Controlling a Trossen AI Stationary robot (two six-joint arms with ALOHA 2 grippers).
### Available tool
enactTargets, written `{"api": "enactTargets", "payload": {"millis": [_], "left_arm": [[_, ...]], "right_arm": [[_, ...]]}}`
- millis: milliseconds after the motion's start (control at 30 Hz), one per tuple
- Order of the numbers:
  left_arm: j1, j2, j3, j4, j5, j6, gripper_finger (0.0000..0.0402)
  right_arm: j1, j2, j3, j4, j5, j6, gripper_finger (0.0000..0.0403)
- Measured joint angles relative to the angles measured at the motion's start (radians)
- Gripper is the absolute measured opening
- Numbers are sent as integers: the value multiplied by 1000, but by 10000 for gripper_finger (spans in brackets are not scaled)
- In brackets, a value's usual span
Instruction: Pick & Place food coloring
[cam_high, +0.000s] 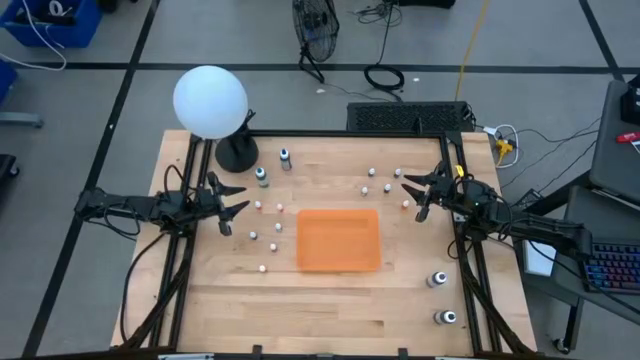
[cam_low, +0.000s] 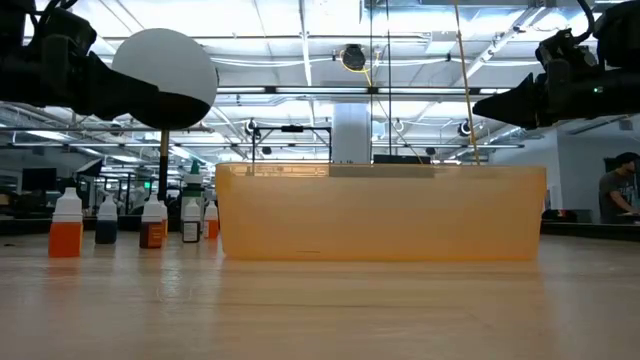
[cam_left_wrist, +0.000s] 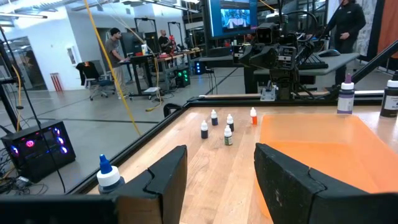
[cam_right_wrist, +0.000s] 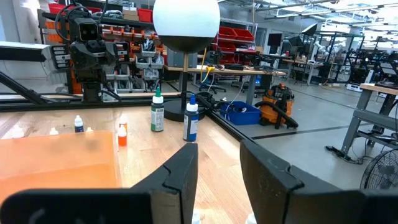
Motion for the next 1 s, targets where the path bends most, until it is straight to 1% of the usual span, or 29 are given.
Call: {"api": "enactTargets", "payload": {"millis": [67,133,267,367,800,900,1000], "left_arm": [[0,0,0,0,0,0,186],[0,0,0,0,0,0,187],[0,0,0,0,0,0,187],[0,0,0,0,0,0,187],[0,0,0,0,0,0,186],[0,0,0,0,0,0,186],[0,0,0,0,0,0,187]], "right_arm": [[0,0,0,0,0,2,110],[0,0,0,0,-6,63,110],[0,0,0,0,-54,350,110],[0,0,0,1,-55,486,110],[0,0,0,7,-52,500,110],[0,0,1,3,-81,548,110],[0,11,61,-31,-124,513,110]]}}
